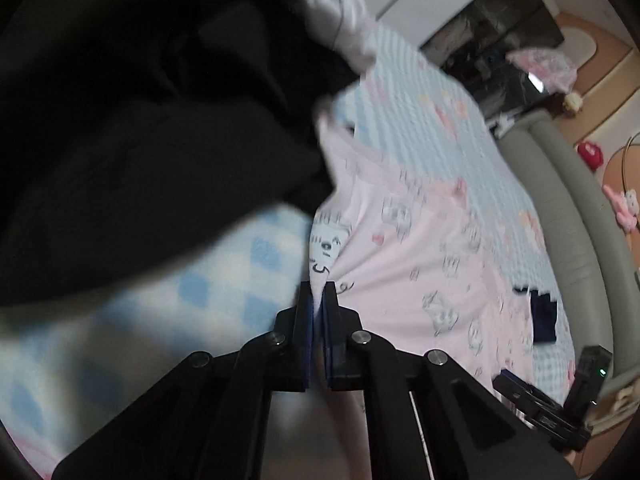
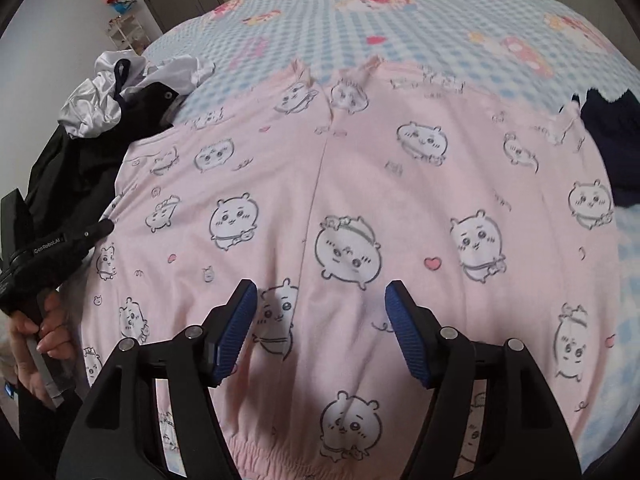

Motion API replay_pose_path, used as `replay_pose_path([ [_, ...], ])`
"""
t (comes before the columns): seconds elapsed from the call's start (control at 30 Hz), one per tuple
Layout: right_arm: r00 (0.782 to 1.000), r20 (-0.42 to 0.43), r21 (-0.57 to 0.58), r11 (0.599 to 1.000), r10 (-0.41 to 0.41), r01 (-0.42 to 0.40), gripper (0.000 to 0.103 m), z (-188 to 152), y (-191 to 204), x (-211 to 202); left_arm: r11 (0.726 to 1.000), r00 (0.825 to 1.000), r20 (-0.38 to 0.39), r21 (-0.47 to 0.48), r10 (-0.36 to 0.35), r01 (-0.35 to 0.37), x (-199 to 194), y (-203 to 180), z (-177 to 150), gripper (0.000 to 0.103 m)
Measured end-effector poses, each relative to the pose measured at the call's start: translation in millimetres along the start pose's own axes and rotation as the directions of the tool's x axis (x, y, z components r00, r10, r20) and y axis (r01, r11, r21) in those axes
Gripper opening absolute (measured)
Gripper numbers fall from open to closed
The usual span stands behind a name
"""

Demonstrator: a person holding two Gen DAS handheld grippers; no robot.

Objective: Fold clothes

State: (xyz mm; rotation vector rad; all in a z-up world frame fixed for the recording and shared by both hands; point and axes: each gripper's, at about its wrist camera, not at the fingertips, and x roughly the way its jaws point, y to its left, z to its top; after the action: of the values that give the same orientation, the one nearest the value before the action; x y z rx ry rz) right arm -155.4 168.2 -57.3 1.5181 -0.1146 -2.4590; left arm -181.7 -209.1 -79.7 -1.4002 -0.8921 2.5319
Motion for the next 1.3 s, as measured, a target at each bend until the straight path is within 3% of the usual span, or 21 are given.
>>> replay_pose_path([
  [0.07,0.998,-0.052,-0.024,0.999,-0.034,0.032,0.069,-3.8,-1.1,15.6,1.0,1.0,-0.022,-0.028,-0.015,0.014,-4.2,1.4,-4.6,0.008],
  [0.13,0.998,-0.048,-0.025,0.999,-0.043,0.042,0.068,-6.5,-3.2,16.5,0.996,0.998,-0.029,-0.073,-0.059,0.057,-15.0,3.8,-11.5,0.012],
  [0.2,1.0,-0.016,-0.005,1.0,-0.023,0.023,0.068,-7.0,-3.4,1.4,0.991,0.995,-0.032,-0.091,-0.097,0.094,-18.6,1.6,-25.1,0.032],
  [0.23,1.0,0.005,0.005,1.0,-0.002,0.002,0.068,-8.3,-2.8,-8.1,0.989,0.993,-0.034,-0.1,-0.116,0.112,-20.5,0.5,-31.9,0.036],
  [0.37,0.997,0.037,-0.022,0.998,0.066,-0.066,0.068,-18.5,7.8,-24.1,0.983,0.985,-0.054,-0.099,-0.162,0.156,-21.4,-10.1,-53.7,0.037],
  [0.47,0.998,-0.013,-0.047,0.997,0.057,-0.058,0.068,-30.6,21.2,-9.0,0.987,0.983,-0.092,-0.038,-0.157,0.154,-14.9,-24.5,-56.9,0.03],
  [0.5,0.999,-0.021,-0.051,0.998,0.045,-0.046,0.068,-34.5,24.3,-5.4,0.99,0.986,-0.091,-0.02,-0.138,0.137,-14.5,-28.0,-58.3,0.011],
  [0.53,0.999,-0.019,-0.055,0.998,0.033,-0.034,0.069,-37.9,26.2,-4.1,0.995,0.991,-0.089,0.005,-0.1,0.101,-14.1,-32.3,-60.9,0.007],
  [0.67,0.999,-0.034,-0.073,0.997,-0.009,0.006,0.067,-42.2,27.1,-8.4,0.999,1.0,-0.02,0.033,0.013,-0.012,-38.6,-25.0,-68.6,0.003],
  [0.87,0.997,-0.056,-0.072,0.996,-0.053,0.049,0.066,-46.9,12.3,-12.4,0.993,0.992,0.036,0.002,0.121,-0.121,-66.3,-7.7,-75.1,0.003],
  [0.97,0.998,-0.039,-0.069,0.997,-0.048,0.045,0.066,-48.0,12.0,-24.3,0.999,0.995,0.103,0.035,0.011,-0.015,-88.6,-10.5,-79.9,0.005],
  [1.03,1.0,-0.01,-0.062,0.998,-0.017,0.016,0.067,-44.1,14.8,-34.0,0.988,0.994,0.101,0.151,-0.036,0.021,-84.5,-39.2,-79.6,0.011],
  [1.07,1.0,0.01,-0.064,0.998,0.002,-0.002,0.067,-40.9,17.1,-38.4,0.977,0.994,0.094,0.208,-0.056,0.035,-81.1,-53.5,-79.5,0.026],
  [1.1,1.0,0.022,-0.072,0.997,0.009,-0.008,0.069,-37.4,20.5,-40.0,0.965,0.997,0.068,0.259,-0.048,0.029,-70.1,-67.8,-79.6,0.051],
  [1.17,1.0,0.024,-0.095,0.995,0.001,0.001,0.07,-32.0,28.6,-34.5,0.941,0.999,0.0,0.338,-0.033,0.031,-41.6,-93.3,-81.0,0.069],
  [1.2,1.0,0.013,-0.103,0.995,-0.004,0.006,0.071,-31.9,31.8,-27.1,0.932,0.999,-0.044,0.361,-0.004,0.02,-23.2,-104.9,-84.3,0.069],
  [1.27,1.0,-0.005,-0.117,0.993,-0.013,0.012,0.072,-33.8,35.8,-17.4,0.899,0.98,-0.128,0.431,0.152,-0.083,8.9,-109.6,-95.1,0.068],
  [1.3,1.0,-0.006,-0.121,0.993,-0.012,0.011,0.073,-37.5,34.8,-19.4,0.871,0.973,-0.119,0.477,0.199,-0.12,12.2,-109.5,-103.0,0.065],
])
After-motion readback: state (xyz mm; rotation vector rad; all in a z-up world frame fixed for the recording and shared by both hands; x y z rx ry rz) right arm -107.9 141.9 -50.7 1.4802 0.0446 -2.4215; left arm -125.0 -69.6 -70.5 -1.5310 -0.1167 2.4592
